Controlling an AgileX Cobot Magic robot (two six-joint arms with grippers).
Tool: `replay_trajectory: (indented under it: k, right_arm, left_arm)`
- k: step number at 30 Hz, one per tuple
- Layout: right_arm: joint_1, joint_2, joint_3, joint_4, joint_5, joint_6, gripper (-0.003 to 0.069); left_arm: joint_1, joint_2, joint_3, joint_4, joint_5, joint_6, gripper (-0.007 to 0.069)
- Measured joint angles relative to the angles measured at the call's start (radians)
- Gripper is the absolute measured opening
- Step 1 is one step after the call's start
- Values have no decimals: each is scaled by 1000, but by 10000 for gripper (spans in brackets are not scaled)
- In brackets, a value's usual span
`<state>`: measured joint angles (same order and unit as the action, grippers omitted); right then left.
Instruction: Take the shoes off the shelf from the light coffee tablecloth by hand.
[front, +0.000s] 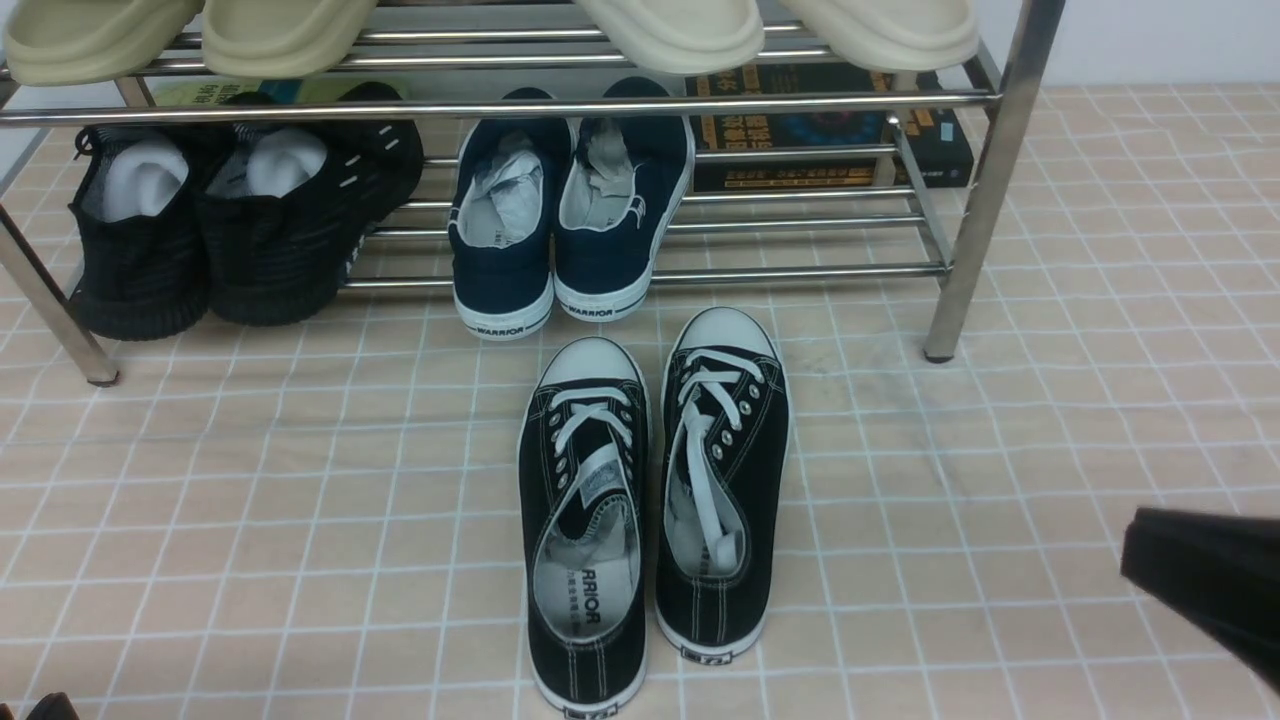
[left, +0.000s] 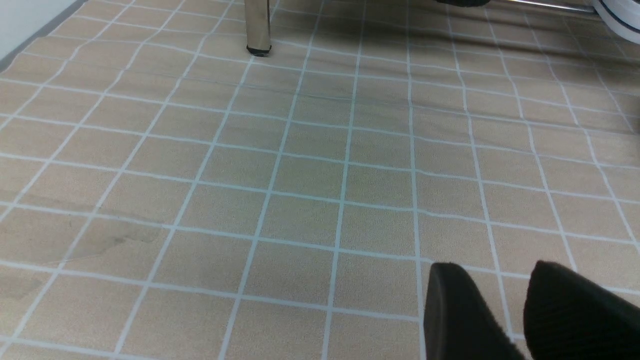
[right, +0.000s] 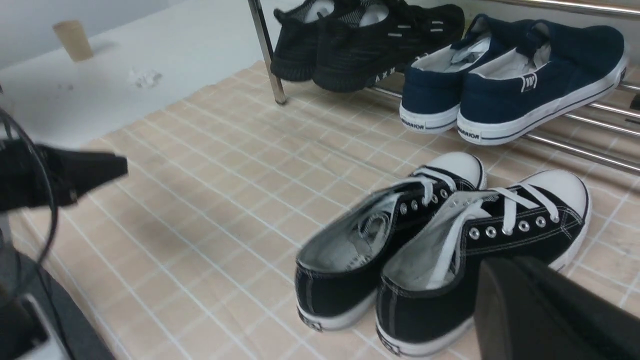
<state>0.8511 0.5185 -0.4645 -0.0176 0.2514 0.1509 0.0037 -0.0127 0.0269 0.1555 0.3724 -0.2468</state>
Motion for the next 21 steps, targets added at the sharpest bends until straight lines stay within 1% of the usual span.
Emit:
replay_trajectory:
  k: [2,4,7,9,10,11,12,14,17,21]
  right_arm:
    - [-9,-14,18,9,0,-38,11]
    - [-64,-57,65,54,0,-109,13]
    - [-161,-123,123,90,0,-137,13]
    - [-254,-189,173,92,0,-151,18]
    - [-262,-195,183,92,0,-151,18]
    - [-304,-225,204,92,0,-151,20]
    - [-365,-270,250,92,0,-151,22]
    - [-432,-318,295,92,0,-151,23]
    - [-515,-373,362,88,1,-151,27]
    - [-594,-432,431,65,1,-151,32]
  left_arm:
    - [0,0,0,0,0,0,240]
    - [0,0,0,0,0,0,240]
    - [0,0,0,0,0,0,240]
    - [0,0,0,0,0,0,240]
    - [0,0,0,0,0,0,240]
    - [0,0,0,0,0,0,240]
    - [0,0,0,0,0,0,240]
    - [0,0,0,0,0,0,240]
    - [0,0,0,0,0,0,240]
    - [0,0,0,0,0,0,240]
